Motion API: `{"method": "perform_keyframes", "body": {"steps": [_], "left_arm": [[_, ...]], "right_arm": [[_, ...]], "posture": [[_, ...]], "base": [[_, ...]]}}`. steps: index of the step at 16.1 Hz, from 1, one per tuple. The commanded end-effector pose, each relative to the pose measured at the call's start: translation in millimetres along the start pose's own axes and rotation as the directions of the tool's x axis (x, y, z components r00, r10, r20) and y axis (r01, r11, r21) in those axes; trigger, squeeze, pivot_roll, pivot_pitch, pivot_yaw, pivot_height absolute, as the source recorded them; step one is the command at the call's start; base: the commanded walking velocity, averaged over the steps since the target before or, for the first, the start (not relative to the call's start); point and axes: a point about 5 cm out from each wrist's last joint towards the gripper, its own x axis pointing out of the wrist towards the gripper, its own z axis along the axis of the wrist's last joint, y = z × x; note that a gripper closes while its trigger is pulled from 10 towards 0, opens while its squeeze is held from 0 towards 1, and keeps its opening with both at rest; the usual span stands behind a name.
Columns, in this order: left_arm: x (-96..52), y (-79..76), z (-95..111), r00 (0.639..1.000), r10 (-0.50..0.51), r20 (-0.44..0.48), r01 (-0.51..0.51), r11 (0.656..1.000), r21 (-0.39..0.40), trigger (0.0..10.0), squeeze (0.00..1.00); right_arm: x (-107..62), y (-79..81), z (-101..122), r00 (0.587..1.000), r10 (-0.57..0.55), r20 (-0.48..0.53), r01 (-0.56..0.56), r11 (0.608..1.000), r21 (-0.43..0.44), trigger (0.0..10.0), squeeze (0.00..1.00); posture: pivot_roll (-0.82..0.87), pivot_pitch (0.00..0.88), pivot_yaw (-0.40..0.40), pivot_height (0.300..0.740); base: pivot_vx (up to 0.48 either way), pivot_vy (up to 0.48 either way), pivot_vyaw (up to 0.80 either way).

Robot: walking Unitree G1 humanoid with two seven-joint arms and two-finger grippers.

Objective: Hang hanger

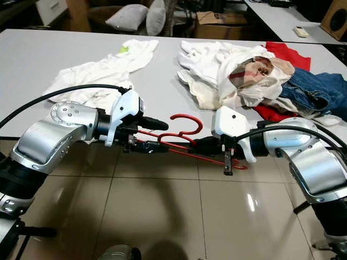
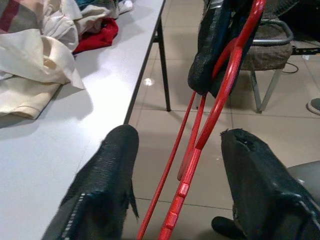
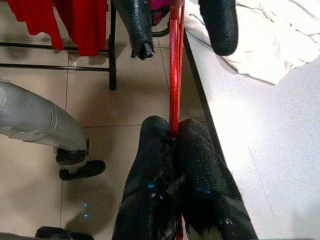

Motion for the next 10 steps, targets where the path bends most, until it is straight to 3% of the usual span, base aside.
{"method": "perform_keyframes", "body": {"steps": [1,3,10], "left_arm": [[-3.0,5.9,6,1.000,0.030,-0.008,-0.030,0.999,0.043,0.0,0.00],[-3.7,8.1,1,0.997,0.057,-0.051,-0.054,0.996,0.076,0.0,0.00],[-3.0,10.4,9,0.998,0.055,0.014,-0.056,0.994,0.095,0.0,0.00]], "right_arm": [[-4.5,-6.3,9,1.000,-0.017,0.011,0.017,0.999,-0.042,10.0,0.00],[-5.3,-10.1,11,0.999,-0.033,0.012,0.033,0.998,-0.052,10.0,0.00],[-6.4,-17.0,14,0.999,-0.034,0.012,0.034,0.996,-0.077,10.0,0.00]], "posture": [[0.06,0.000,0.025,0.740],[0.06,0.000,0.024,0.740],[0.06,0.000,0.014,0.740]], "base": [[0.000,0.000,0.00],[0.000,0.000,0.00],[0.000,0.000,0.00]]}}
